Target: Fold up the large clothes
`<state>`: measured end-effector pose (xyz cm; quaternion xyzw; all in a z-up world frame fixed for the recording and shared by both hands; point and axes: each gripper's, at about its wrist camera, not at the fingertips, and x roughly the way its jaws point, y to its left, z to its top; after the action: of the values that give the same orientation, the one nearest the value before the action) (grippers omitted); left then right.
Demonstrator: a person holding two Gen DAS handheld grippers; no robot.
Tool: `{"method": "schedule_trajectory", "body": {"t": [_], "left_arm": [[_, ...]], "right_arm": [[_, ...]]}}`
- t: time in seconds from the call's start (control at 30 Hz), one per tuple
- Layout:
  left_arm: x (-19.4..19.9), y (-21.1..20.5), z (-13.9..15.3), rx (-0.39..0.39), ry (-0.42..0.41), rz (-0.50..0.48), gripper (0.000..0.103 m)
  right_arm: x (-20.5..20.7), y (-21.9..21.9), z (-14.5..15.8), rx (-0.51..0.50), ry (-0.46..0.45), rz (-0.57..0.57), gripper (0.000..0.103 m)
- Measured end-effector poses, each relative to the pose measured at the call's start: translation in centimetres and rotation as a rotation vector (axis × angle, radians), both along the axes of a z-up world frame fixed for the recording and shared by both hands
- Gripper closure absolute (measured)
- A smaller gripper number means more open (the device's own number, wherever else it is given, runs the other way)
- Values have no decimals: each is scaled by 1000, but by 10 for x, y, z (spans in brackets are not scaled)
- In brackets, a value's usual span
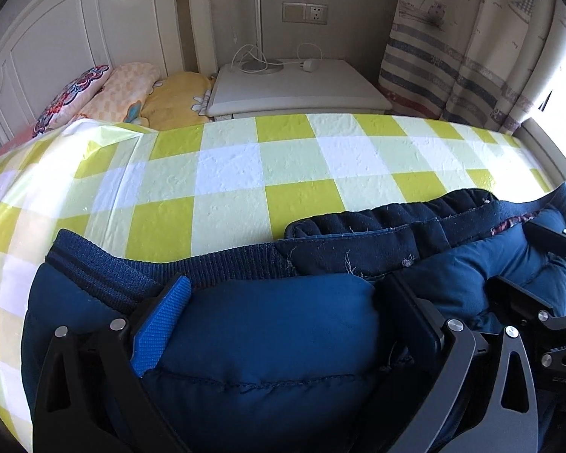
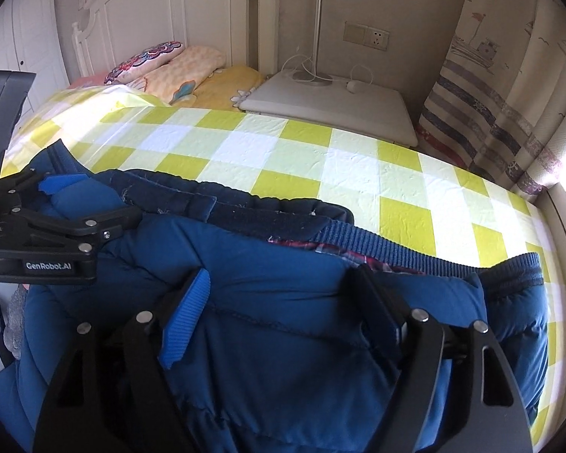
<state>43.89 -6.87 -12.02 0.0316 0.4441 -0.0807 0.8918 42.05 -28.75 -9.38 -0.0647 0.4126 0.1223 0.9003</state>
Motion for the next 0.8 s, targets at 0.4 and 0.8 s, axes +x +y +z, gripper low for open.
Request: {"method": "schedule_trajectory", "body": {"t": [0.4,0.8], "left_arm": [[-30,47,33,84,-117,129,4],[-21,139,-7,-227,93,318,4]], "right_arm": [[-13,-42,25,-29,-7,-90,19],[-24,-116,0,176,61,-249,17]]}}
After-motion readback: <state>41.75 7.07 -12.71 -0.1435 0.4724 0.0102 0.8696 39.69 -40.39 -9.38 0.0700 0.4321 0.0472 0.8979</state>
